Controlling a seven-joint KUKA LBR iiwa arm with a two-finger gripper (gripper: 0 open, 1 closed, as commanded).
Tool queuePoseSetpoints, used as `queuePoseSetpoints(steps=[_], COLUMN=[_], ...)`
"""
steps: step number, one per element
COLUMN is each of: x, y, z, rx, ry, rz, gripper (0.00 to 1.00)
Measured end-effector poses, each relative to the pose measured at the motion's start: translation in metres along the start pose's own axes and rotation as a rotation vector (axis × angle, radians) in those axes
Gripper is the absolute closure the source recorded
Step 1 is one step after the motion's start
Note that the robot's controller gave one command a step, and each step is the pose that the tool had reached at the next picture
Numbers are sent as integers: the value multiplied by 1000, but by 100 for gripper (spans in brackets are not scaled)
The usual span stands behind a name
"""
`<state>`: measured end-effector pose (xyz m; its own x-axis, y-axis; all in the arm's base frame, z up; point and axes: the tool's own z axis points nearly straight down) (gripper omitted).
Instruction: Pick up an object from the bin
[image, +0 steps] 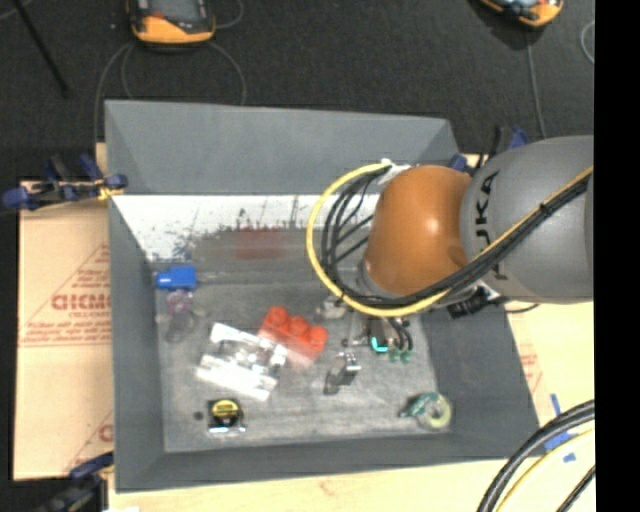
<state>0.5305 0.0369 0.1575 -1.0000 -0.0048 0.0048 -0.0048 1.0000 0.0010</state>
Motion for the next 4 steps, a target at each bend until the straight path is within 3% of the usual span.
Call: queuePoseSetpoints(steps=[1,2,3,4], x=[-16,-15,-30,-30], y=[31,29,39,40], z=[30,47,81,78], rx=[-3,-1,5,3], ry=[-42,-6,-12,-10], rz=[-63,-63,-156,-154], gripper=[0,0,0,100])
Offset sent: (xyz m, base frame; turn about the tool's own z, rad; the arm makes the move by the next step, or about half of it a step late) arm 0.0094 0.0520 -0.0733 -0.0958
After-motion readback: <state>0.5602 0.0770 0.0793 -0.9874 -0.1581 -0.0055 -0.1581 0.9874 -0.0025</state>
